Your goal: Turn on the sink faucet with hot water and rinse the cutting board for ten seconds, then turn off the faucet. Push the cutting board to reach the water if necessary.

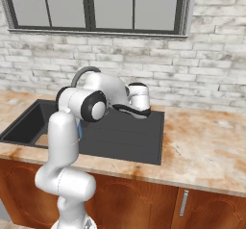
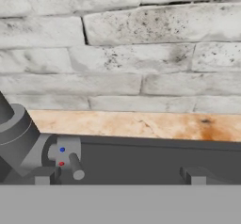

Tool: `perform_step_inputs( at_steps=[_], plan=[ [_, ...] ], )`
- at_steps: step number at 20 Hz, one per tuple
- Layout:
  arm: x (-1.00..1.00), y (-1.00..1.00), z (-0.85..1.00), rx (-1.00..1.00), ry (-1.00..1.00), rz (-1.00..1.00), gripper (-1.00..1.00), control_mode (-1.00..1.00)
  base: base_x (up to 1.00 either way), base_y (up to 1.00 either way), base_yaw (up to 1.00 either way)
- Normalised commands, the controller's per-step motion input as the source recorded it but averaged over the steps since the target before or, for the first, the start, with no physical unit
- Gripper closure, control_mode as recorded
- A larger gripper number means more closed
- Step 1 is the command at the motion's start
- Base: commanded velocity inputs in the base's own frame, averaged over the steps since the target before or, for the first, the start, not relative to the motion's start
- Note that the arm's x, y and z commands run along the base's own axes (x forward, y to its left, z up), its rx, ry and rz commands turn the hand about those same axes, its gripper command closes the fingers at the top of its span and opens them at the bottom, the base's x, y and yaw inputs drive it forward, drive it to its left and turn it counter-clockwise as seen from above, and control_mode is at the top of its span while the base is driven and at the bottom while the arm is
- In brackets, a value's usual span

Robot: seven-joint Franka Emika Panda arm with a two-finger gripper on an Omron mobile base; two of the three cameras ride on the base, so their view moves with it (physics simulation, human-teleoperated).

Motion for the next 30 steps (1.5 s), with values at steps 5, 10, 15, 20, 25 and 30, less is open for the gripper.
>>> perform_step_inputs(
  at_steps=[5, 10, 15, 20, 25, 30],
  plan=[
    [0.0, 0.0, 0.0, 0.0, 0.0, 0.0, -1.0, -1.0, 0.0, 0.0, 0.0],
    [0.0, 0.0, 0.0, 0.0, 0.0, 0.0, -1.0, -1.0, 0.0, 0.0, 0.0],
    [0.0, 0.0, 0.0, 0.0, 0.0, 0.0, -1.0, -1.0, 0.0, 0.0, 0.0],
    [0.0, 0.0, 0.0, 0.0, 0.0, 0.0, -1.0, -1.0, 0.0, 0.0, 0.0],
    [0.0, 0.0, 0.0, 0.0, 0.0, 0.0, -1.0, -1.0, 0.0, 0.0, 0.0],
    [0.0, 0.0, 0.0, 0.0, 0.0, 0.0, -1.0, -1.0, 0.0, 0.0, 0.0]
  ],
)
